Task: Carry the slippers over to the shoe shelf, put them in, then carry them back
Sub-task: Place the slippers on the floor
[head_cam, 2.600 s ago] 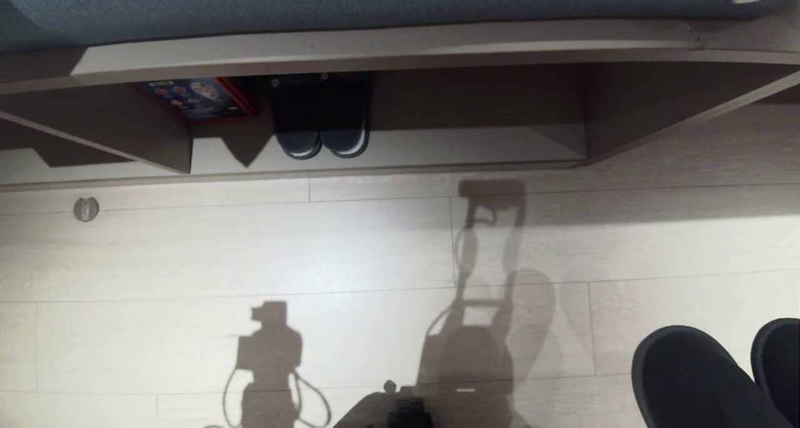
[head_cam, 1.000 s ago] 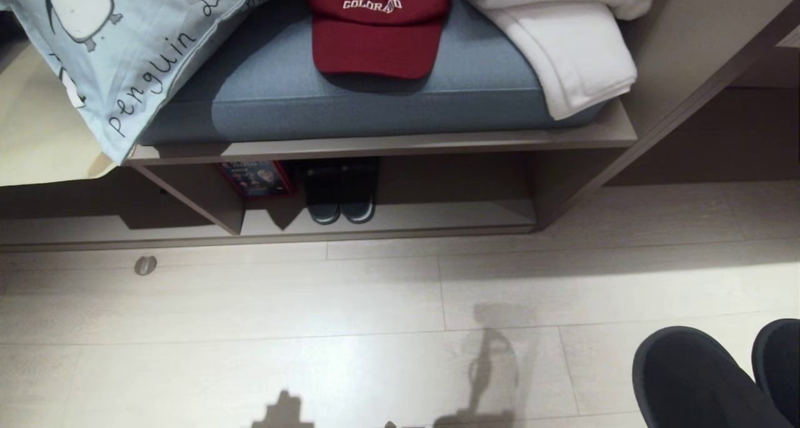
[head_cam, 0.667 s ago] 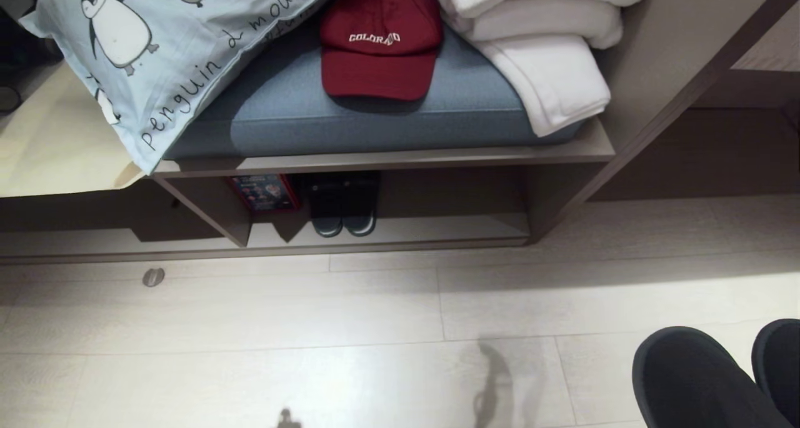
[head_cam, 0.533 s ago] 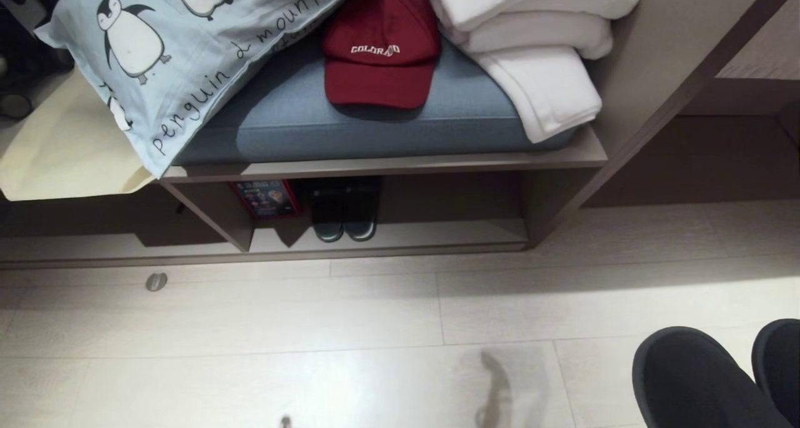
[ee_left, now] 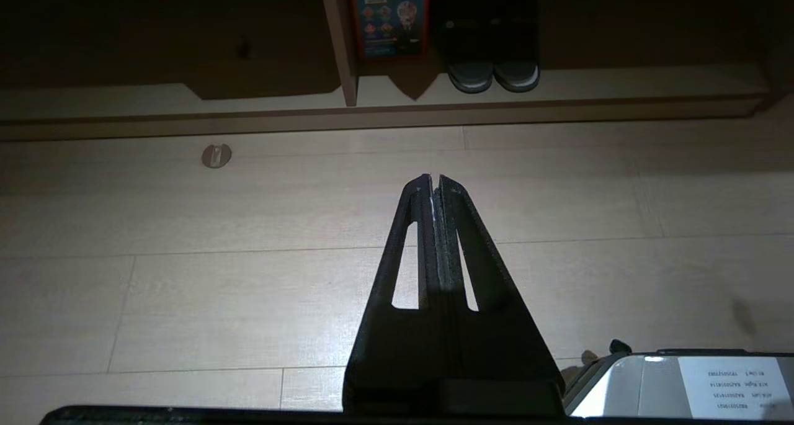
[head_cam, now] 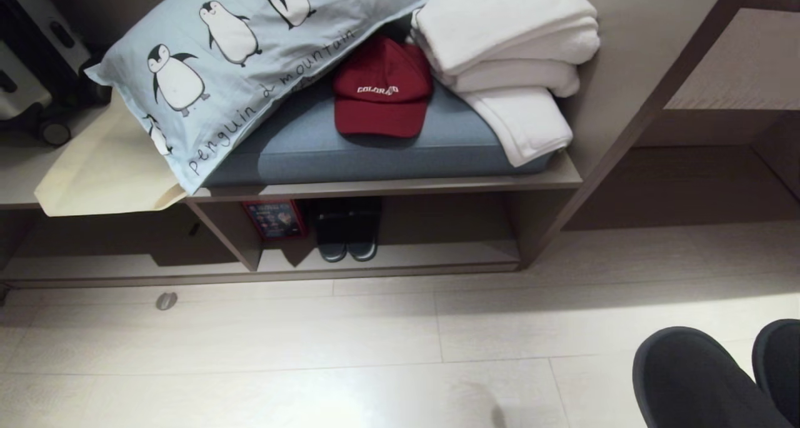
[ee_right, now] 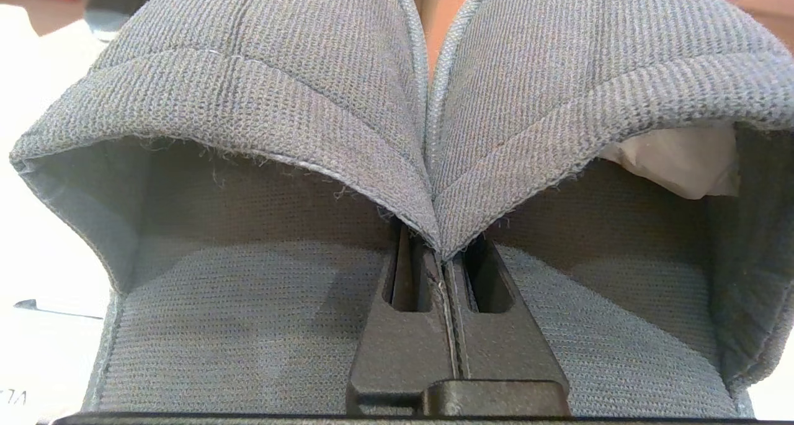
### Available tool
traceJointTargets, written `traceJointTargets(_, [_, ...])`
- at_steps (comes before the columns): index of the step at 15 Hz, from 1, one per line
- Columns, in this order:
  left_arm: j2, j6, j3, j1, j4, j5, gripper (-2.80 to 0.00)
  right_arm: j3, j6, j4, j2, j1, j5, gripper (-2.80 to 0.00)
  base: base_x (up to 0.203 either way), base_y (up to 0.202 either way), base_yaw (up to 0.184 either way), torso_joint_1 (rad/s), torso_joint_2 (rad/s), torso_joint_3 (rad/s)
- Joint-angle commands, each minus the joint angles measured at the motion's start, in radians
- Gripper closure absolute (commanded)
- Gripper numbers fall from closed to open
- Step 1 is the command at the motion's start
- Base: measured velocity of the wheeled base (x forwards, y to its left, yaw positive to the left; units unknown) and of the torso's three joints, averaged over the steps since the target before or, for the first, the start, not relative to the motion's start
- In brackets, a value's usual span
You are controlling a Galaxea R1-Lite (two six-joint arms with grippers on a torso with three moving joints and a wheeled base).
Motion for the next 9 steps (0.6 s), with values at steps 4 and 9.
traceJointTargets(4, [0.001,0.0,0.002,0.0,0.0,0.0,0.0,0.0,-0.001,-0.001,0.001,0.0,0.001,0.0,0.0,0.0,0.0,0.003,0.0,0.202])
traceJointTargets(9, [0.001,0.0,0.002,0.0,0.0,0.0,0.0,0.0,-0.001,-0.001,0.001,0.0,0.001,0.0,0.0,0.0,0.0,0.001,0.0,0.202])
